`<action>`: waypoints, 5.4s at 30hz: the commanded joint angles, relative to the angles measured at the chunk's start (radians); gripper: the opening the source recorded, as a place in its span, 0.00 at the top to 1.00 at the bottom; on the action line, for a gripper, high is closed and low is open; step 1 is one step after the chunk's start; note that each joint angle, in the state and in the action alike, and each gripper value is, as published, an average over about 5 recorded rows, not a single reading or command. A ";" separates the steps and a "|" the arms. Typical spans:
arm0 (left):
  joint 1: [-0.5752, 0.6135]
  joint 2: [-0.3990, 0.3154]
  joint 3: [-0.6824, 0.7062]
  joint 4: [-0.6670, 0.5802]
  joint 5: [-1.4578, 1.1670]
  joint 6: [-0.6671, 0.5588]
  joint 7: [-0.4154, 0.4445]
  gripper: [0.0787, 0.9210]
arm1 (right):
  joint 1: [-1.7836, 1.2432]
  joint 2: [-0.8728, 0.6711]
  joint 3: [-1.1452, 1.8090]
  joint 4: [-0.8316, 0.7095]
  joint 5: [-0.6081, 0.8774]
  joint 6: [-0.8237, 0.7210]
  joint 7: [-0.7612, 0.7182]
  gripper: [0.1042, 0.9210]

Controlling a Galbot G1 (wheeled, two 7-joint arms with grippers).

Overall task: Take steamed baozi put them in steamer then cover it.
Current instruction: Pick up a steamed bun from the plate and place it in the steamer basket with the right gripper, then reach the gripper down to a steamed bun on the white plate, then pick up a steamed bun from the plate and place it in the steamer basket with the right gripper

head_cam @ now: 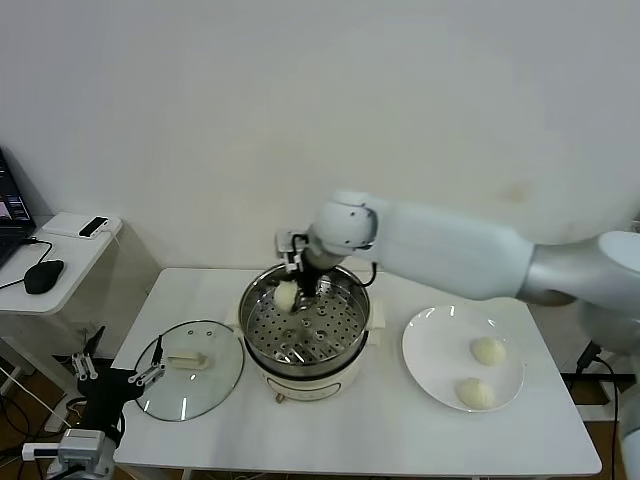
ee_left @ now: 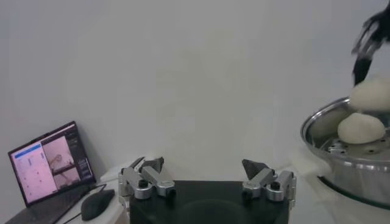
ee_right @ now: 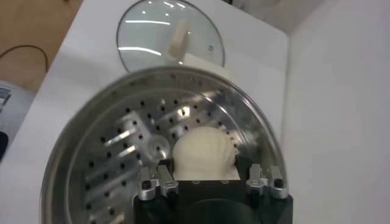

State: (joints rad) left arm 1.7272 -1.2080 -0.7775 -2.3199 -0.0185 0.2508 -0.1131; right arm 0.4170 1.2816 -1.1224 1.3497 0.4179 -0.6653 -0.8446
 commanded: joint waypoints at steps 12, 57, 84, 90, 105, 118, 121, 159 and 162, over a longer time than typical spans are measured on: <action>-0.001 0.002 -0.002 -0.001 -0.002 -0.001 0.001 0.12 | -0.079 0.141 -0.028 -0.142 -0.061 -0.024 0.043 0.36; -0.020 0.014 0.038 0.007 -0.001 0.001 0.002 0.12 | -0.241 -0.959 0.185 0.456 -0.504 0.335 -0.306 0.12; -0.020 0.013 0.047 0.032 0.011 0.004 0.003 0.12 | -0.654 -0.836 0.435 0.251 -0.599 0.310 -0.285 0.12; -0.025 0.012 0.049 0.043 0.013 0.004 0.003 0.12 | -0.643 -0.790 0.427 0.186 -0.601 0.308 -0.283 0.12; -0.036 0.012 0.054 0.053 0.015 0.007 0.003 0.12 | -0.619 -0.751 0.390 0.153 -0.586 0.279 -0.290 0.16; -0.033 0.009 0.052 0.044 0.015 0.009 0.002 0.12 | -0.594 -0.772 0.381 0.183 -0.575 0.263 -0.322 0.34; -0.032 0.008 0.051 0.042 0.015 0.009 0.001 0.12 | -0.591 -0.779 0.382 0.186 -0.578 0.266 -0.332 0.37; -0.019 0.015 0.035 0.028 0.010 0.007 0.002 0.12 | 0.175 -0.363 0.114 0.166 -0.302 0.307 -0.306 0.45; -0.019 0.015 0.029 0.028 0.010 0.008 0.002 0.12 | 0.157 -0.306 0.090 0.178 -0.294 0.327 -0.294 0.45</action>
State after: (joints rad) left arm 1.7079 -1.1934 -0.7464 -2.2928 -0.0085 0.2583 -0.1109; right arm 0.4339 0.7806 -0.9381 1.5188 0.0592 -0.3575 -1.1555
